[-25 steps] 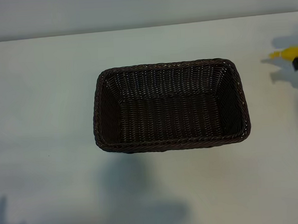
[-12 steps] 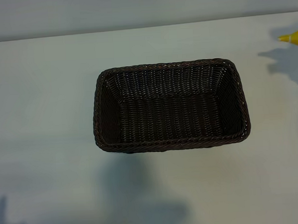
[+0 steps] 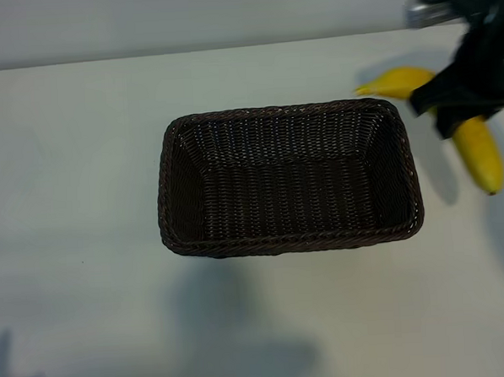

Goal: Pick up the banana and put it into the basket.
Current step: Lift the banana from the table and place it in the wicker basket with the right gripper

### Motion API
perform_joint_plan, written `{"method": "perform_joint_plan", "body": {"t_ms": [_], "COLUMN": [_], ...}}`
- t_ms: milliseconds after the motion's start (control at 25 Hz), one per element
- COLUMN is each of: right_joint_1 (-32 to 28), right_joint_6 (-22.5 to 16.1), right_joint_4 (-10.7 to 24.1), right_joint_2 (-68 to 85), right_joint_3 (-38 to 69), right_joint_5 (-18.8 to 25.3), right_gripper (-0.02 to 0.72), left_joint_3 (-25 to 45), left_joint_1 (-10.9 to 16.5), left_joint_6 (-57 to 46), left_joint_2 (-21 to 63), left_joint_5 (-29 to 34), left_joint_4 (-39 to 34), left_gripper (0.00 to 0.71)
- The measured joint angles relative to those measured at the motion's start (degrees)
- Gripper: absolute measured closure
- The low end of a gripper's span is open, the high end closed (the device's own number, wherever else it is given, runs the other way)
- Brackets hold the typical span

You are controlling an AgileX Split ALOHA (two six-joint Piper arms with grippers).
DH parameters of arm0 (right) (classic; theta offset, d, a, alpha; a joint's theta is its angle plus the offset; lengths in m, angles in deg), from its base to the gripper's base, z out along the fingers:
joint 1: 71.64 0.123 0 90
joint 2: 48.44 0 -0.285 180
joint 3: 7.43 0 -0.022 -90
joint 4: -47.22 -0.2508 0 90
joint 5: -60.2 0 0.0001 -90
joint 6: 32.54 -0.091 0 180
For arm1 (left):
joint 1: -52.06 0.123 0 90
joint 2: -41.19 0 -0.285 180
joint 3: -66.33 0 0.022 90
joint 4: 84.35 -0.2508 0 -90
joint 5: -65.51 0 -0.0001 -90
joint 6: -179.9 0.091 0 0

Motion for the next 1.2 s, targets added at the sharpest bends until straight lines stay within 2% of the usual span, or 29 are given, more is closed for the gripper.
{"method": "perform_joint_plan", "body": {"t_ms": [240, 320, 480, 680, 760, 1080, 1200], "right_joint_1": [10.47, 13.04, 17.42, 21.45, 22.16, 22.4, 22.4], "right_joint_6": [0.07, 1.53, 9.64, 22.51, 24.9, 23.13, 21.63], "right_joint_4": [-0.19, -0.19, 0.19, 0.49, 0.43, 0.36, 0.51], "right_joint_2": [0.0, -0.06, -0.48, -0.5, -0.5, -5.26, -7.86], "right_joint_3": [0.0, 0.0, 0.0, 0.0, 0.0, 0.0, 0.0], "right_joint_5": [-2.04, -3.56, -5.86, -10.05, -12.29, -17.15, -20.36], "right_gripper": [0.283, 0.283, 0.283, 0.283, 0.283, 0.283, 0.283], "left_joint_3": [0.0, 0.0, 0.0, 0.04, 0.06, 0.06, 0.06], "left_joint_1": [0.0, 0.0, 0.0, 0.0, 0.0, 0.0, 0.0], "left_joint_6": [0.0, 0.0, 0.0, 0.0, 0.0, 0.0, 0.0], "left_joint_2": [0.0, 0.0, 0.0, 0.0, 0.0, 0.0, 0.0], "left_joint_5": [-0.06, -0.06, -0.06, -0.06, -0.06, -0.06, -0.06], "left_joint_4": [0.0, 0.0, 0.0, 0.0, 0.0, 0.0, 0.0], "left_gripper": [0.216, 0.216, 0.216, 0.216, 0.216, 0.216, 0.216]}}
